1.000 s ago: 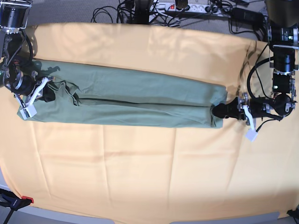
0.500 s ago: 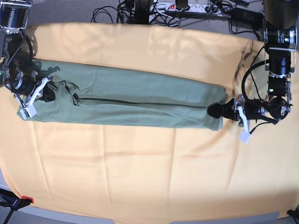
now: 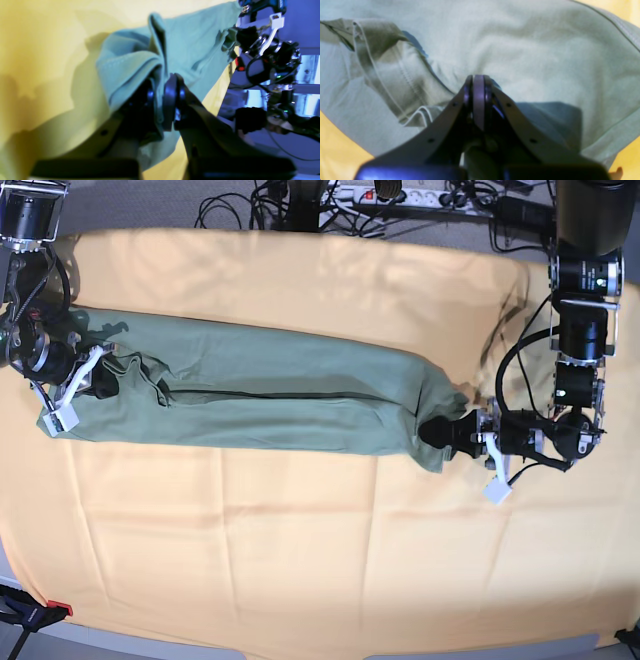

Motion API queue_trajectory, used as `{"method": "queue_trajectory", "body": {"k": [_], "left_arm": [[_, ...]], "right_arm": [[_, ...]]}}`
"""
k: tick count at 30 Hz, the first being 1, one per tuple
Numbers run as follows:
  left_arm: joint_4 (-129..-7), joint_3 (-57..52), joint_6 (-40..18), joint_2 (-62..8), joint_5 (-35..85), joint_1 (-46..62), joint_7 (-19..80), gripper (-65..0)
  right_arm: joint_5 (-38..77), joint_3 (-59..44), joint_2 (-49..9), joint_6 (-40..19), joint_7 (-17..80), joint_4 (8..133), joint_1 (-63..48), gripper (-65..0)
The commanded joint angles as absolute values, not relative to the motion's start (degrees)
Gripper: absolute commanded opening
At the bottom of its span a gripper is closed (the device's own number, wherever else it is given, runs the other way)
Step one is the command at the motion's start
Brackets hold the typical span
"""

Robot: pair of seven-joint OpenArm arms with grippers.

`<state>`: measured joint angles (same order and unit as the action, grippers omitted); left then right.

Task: Fold the T-shirt properly
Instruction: 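Grasp the folded strip's end with the left gripper and lift it, then carry the strip end with the left gripper toward the right gripper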

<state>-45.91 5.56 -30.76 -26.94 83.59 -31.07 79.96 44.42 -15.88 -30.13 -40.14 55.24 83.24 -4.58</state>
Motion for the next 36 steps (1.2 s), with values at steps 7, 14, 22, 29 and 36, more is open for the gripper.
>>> {"method": "queue_trajectory", "body": {"k": [7, 14, 22, 29, 36], "left_arm": [[-51.5, 5.2, -31.0, -28.1, 85.0, -34.0, 80.0, -65.0], [-58.7, 5.2, -31.2, -29.5, 85.0, -34.0, 80.0, -65.0], [-66.1, 5.2, -31.2, -27.0, 85.0, -31.1, 80.0, -65.0], [-67.0, 5.2, -31.7, -20.4, 85.0, -30.2, 80.0, -65.0], [-66.6, 5.2, -34.1, -12.8, 85.0, -30.2, 80.0, -65.0]], "right_arm": [[43.4, -16.1, -31.2, -40.0, 55.2, 83.7, -4.1, -65.0], [42.9, -16.1, -31.2, -40.0, 55.2, 83.7, -4.1, -65.0], [43.0, -16.1, -31.1, -40.0, 55.0, 83.7, -4.1, -65.0], [42.9, -16.1, -31.2, -40.0, 55.1, 83.7, -4.2, -65.0], [43.0, -16.1, -31.2, -40.0, 55.1, 83.7, -4.1, -65.0]]}}
